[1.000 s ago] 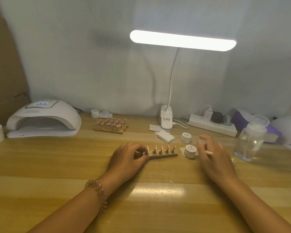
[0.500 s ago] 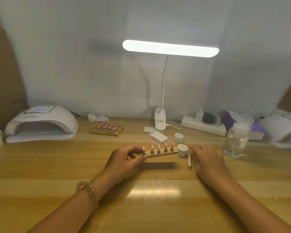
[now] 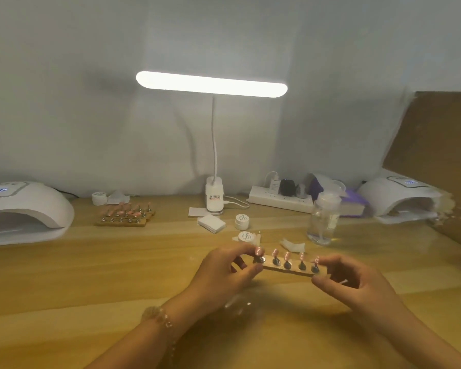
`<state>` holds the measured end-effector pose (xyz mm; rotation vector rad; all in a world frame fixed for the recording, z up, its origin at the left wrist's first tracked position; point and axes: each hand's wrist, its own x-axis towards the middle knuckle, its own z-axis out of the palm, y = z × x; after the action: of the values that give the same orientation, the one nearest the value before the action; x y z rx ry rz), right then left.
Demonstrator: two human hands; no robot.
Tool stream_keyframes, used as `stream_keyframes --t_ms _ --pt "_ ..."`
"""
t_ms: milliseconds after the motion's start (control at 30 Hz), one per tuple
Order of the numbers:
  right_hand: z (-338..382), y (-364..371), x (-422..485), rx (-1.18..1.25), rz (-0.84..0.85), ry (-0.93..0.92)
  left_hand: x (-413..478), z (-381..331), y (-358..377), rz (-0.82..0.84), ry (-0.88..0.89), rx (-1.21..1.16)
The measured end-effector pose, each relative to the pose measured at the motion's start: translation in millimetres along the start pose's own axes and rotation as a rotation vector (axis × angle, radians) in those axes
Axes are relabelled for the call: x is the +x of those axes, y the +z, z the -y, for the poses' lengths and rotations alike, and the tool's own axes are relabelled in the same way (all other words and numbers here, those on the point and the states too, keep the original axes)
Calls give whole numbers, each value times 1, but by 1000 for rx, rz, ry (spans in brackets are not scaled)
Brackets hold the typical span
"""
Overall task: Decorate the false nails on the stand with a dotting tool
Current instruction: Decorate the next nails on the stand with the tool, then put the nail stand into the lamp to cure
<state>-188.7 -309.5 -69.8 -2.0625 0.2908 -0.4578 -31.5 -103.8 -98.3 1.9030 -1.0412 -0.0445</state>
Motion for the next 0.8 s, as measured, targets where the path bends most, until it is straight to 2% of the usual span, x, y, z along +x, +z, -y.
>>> stream_keyframes --t_ms 133,300,400,500,633,800 --pt "-25 -49 -8 9 -151 150 26 -16 45 61 -5 68" --pt "-82 -107 4 170 -632 398 61 -39 100 165 -40 72" --pt "-108 -118 26 203 -907 422 79 -56 135 219 -36 73" --pt "-125 -123 63 258 -1086 429 96 -69 163 257 -28 69" --pt "-145 -136 108 123 -1232 486 112 -72 187 229 -7 90" --pt "-168 -159 152 -50 -1208 494 125 -58 195 179 17 62"
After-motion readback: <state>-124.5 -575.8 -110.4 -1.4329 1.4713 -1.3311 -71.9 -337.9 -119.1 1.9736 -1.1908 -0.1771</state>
